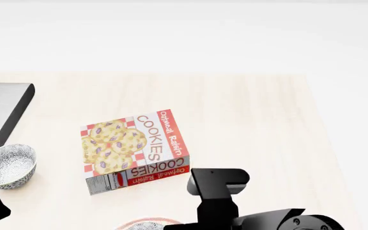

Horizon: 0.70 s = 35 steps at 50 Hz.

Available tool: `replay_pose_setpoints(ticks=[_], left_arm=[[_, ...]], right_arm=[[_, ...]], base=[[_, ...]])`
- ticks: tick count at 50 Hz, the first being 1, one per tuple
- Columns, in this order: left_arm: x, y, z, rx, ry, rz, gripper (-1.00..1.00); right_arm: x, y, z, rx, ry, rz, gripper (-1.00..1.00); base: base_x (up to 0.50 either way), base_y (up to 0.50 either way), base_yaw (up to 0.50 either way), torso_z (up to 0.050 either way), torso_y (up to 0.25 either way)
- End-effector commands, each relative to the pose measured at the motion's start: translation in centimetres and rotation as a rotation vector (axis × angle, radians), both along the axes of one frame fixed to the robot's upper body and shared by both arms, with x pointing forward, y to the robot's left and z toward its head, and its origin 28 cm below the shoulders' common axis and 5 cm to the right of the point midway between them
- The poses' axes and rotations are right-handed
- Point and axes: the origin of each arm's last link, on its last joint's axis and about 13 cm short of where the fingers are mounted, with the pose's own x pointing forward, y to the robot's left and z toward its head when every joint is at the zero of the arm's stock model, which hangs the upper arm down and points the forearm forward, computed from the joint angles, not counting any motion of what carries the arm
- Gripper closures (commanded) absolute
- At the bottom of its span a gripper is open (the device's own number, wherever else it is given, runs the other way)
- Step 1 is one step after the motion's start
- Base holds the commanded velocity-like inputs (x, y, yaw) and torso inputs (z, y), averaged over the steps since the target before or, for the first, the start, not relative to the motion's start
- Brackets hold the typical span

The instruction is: Pick the akita bowl next to the plate and place it on the plate.

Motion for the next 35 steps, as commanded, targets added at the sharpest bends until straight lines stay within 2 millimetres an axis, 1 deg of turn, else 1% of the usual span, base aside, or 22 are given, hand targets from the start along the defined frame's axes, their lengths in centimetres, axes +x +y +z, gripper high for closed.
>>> replay_pose_setpoints(ticks=[1,3,4,13,18,26,32,35], left_arm=[[0.1,0.0,-0.2,-0.001,0.0,0.0,-1.0],[0.1,0.0,-0.2,0.0,0.001,0.0,-1.0],[0.1,0.0,-0.2,-0.001,0.001,0.0,-1.0],[0.0,0.0,-0.1,-0.001,0.001,0.0,-1.0],[0.0,0.0,-0.1,-0.001,0.001,0.0,-1.0],[0.1,0.0,-0.2,-0.001,0.001,0.001,-1.0],[0.0,0.0,-0.2,-0.001,0.002,0.002,-1.0],[0.0,0.0,-0.1,-0.002,0.002,0.002,-1.0]], right_arm=[[0.2,0.0,-0.1,0.0,-0.01,0.008,1.0],[0.2,0.0,-0.2,0.001,-0.01,0.014,1.0],[0.2,0.0,-0.2,-0.002,-0.009,0.027,-1.0],[0.2,-0.1,-0.1,-0.006,-0.031,0.031,-1.0],[-0.2,-0.1,0.5,-0.009,-0.047,0.052,-1.0],[-1.0,-0.3,3.0,-0.043,-0.122,0.072,-1.0],[-1.8,-0.6,5.5,-0.07,-0.207,0.05,-1.0],[-2.0,-0.8,6.1,-0.078,-0.232,0.038,-1.0]], base=[[0.0,0.0,0.0,0.0,0.0],[0.0,0.0,0.0,0.0,0.0],[0.0,0.0,0.0,0.0,0.0],[0.0,0.0,0.0,0.0,0.0],[0.0,0.0,0.0,0.0,0.0],[0.0,0.0,0.0,0.0,0.0],[0.0,0.0,0.0,0.0,0.0],[0.0,0.0,0.0,0.0,0.0]])
